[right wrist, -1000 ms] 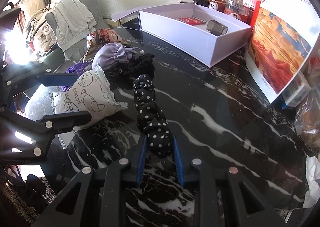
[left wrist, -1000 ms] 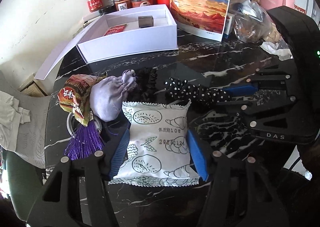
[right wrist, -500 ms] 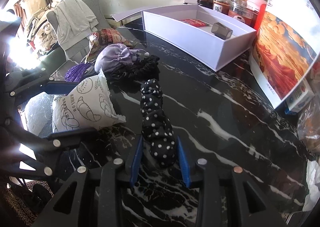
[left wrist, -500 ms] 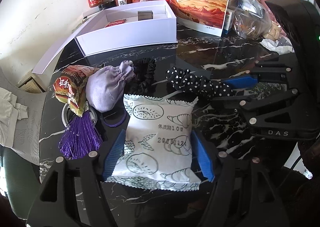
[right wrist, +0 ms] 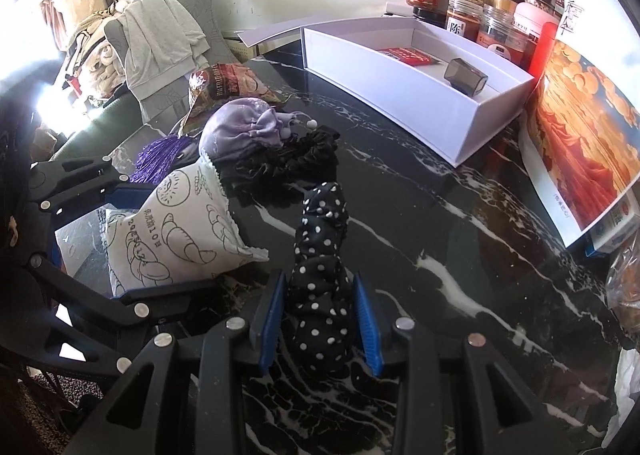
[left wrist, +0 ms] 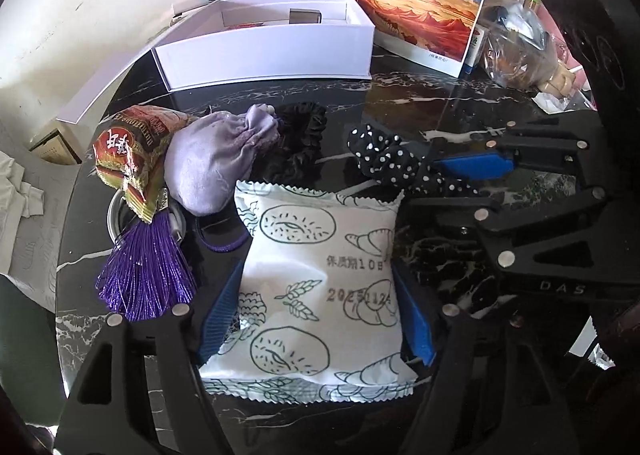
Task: Organize objects
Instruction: 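Close the left tool on the white printed pouch while the right tool lifts the scrunchie, then carry the white pouch in the left tool and the scrunchie in the right tool to the box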
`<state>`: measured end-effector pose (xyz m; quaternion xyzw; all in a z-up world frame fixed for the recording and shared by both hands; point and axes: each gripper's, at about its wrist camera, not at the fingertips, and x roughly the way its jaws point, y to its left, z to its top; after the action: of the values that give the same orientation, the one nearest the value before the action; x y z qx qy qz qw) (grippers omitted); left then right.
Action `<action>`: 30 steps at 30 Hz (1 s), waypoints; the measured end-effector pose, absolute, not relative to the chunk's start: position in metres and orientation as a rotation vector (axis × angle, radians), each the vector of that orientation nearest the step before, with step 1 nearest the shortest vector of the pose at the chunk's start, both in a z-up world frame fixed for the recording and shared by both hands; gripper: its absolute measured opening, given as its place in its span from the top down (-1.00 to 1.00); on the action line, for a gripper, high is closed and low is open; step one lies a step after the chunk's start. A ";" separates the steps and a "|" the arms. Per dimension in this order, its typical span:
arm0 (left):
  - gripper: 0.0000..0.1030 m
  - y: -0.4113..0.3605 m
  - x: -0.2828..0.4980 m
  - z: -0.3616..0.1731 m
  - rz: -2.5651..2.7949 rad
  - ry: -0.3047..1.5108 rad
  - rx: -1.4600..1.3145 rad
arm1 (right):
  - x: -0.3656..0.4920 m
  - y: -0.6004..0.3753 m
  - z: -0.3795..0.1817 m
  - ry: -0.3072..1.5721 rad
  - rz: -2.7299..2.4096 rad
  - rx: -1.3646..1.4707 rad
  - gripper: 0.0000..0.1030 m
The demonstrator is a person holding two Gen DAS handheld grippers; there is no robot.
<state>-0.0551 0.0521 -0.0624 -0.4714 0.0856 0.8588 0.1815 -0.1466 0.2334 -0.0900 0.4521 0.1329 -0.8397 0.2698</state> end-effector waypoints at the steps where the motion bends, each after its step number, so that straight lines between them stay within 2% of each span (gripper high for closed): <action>1: -0.32 0.052 -0.055 -0.062 2.428 0.241 -1.325 | -0.146 0.232 -0.090 0.375 -2.270 1.213 0.40; 2: -0.30 0.052 -0.055 -0.062 2.431 0.240 -1.321 | -0.144 0.230 -0.091 0.405 -2.281 1.204 0.53; 3: -0.20 0.051 -0.055 -0.062 2.432 0.234 -1.319 | -0.143 0.229 -0.091 0.413 -2.281 1.197 0.58; 4: -0.12 0.050 -0.055 -0.061 2.440 0.228 -1.319 | -0.143 0.228 -0.091 0.407 -2.277 1.198 0.58; 7: -0.08 0.050 -0.055 -0.060 2.434 0.222 -1.328 | -0.144 0.227 -0.090 0.405 -2.278 1.205 0.62; 16: -0.07 0.040 -0.055 -0.056 2.434 0.138 -1.377 | -0.140 0.234 -0.087 0.362 -2.275 1.217 0.67; 30: -0.07 0.031 -0.052 -0.018 2.514 0.134 -1.323 | -0.130 0.243 -0.058 0.343 -2.333 1.173 0.67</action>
<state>-0.0525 0.0307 -0.0181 -0.4601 0.0467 0.8741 0.1483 -0.1303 0.2428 -0.0576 0.4310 0.1261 -0.8574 0.2514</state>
